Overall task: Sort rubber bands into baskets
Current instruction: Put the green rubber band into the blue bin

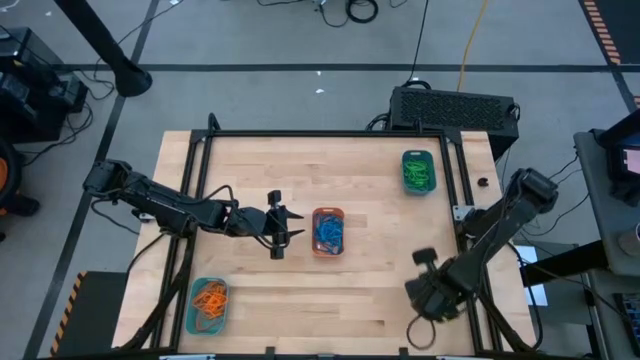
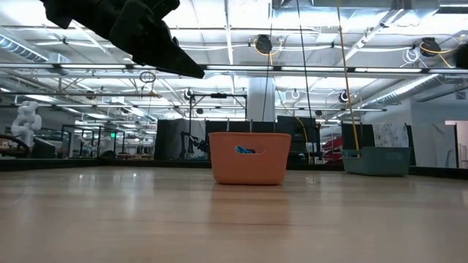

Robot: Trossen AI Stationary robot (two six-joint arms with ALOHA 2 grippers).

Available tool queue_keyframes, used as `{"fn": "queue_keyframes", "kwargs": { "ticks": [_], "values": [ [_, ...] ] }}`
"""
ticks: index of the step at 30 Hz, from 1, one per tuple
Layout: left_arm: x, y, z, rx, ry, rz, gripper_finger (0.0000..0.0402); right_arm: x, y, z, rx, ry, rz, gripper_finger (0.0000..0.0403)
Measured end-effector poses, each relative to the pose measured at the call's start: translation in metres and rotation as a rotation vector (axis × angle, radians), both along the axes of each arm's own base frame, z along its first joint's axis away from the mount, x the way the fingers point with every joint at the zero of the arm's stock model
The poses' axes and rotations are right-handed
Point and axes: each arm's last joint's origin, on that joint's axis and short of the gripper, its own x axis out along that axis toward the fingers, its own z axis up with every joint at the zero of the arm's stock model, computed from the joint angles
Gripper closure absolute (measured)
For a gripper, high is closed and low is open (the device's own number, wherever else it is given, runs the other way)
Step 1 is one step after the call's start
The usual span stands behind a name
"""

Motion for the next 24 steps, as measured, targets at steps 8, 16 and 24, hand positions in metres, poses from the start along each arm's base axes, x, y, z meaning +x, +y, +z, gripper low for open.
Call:
{"fn": "queue_keyframes", "kwargs": {
  "ticks": [8,16,24],
  "values": [
    [0.0,0.0,0.0,0.0,0.0,0.0,0.0233,0.02,-0.064,0.033,-0.339,-0.338,-0.253,0.0402],
    [0.0,0.0,0.0,-0.015,-0.002,0.007,0.0233,0.036,-0.16,0.046,-0.602,-0.239,-0.473,0.0402],
    [-0.001,0.0,-0.002,-0.017,0.023,0.01,0.0233,0.016,-0.26,0.022,-0.645,0.0,-0.652,0.0403]
  ]
}}
